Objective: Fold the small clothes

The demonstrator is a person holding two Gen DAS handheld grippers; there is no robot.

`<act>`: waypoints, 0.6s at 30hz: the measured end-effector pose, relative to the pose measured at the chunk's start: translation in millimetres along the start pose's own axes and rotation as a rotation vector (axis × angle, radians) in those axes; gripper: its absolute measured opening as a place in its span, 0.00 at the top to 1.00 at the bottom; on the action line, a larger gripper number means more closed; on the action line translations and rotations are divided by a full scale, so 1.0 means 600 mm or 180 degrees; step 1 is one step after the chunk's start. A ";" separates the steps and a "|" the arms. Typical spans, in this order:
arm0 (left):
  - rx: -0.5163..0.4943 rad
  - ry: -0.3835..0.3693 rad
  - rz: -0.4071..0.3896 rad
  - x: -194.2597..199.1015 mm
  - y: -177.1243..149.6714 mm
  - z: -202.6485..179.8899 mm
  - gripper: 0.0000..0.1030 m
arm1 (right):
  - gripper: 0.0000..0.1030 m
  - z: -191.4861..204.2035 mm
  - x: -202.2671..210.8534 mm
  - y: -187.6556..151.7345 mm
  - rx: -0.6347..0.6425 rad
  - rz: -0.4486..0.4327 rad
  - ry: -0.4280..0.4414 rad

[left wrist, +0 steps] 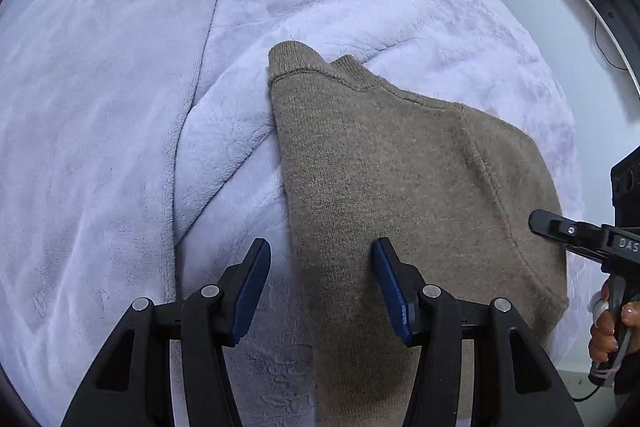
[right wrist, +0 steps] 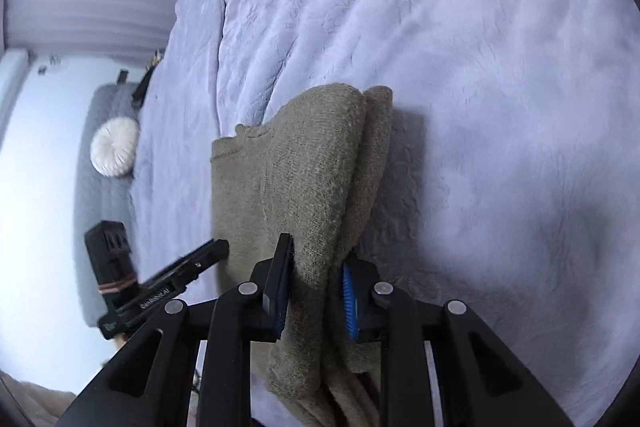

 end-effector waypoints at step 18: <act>-0.0066 0.0168 0.0156 0.040 -0.056 -0.010 0.43 | 0.69 -0.030 0.078 -0.078 -0.0317 -0.0136 -0.0321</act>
Point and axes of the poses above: each gripper's, at about its wrist camera, not at the fingertips, and x roughly against the way its jaws point, z to its left, y to its top, the point moved 9 cm from there along -x, roughly the way its jaws point, and after that the axes turned 7 degrees about x, right-handed, at the moved point
